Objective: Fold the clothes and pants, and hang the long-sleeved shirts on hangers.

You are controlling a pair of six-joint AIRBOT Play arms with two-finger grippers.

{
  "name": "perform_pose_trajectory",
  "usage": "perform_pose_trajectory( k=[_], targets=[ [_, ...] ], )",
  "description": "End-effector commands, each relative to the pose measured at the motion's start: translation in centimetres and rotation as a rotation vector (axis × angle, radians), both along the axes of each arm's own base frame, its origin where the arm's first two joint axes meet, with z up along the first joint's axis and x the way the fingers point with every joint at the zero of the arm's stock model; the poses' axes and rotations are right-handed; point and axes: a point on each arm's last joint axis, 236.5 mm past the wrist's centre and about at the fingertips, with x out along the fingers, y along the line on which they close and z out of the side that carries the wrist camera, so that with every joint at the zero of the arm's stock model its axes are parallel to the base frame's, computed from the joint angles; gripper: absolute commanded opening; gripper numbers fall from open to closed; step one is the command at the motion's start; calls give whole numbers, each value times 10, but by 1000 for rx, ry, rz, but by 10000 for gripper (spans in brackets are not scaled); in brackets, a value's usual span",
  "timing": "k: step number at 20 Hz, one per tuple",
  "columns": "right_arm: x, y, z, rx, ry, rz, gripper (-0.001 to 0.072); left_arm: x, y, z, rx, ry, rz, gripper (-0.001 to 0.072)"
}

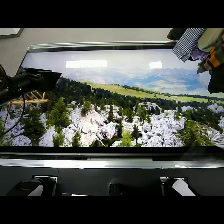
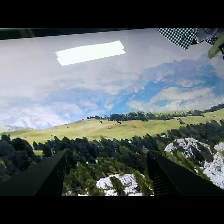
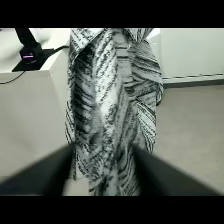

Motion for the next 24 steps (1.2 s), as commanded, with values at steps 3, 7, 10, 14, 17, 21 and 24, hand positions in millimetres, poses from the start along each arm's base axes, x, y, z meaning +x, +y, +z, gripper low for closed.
perform_pose_trajectory(
  k=[3,7,10,14,17,21,24],
  targets=[
    [-40,52,53,-137,-59,23,693,-1,1,2,-1,-4,1,577],
    [-76,164,171,-566,-348,230,671,-1,1,2,0,-6,1,577],
    [8,179,173,-466,-563,617,666,-1,1,2,0,-5,1,577],
    [197,223,49,92,-364,1343,641,-2,0,2,-18,10,6,576],
    [256,270,-71,452,-27,1556,559,-2,0,2,-29,20,10,576],
    [287,339,-179,486,512,1596,367,-11,0,-18,18,91,-10,495],
    [270,409,-247,498,849,1713,41,-35,11,-65,137,287,-21,40]
  ],
)
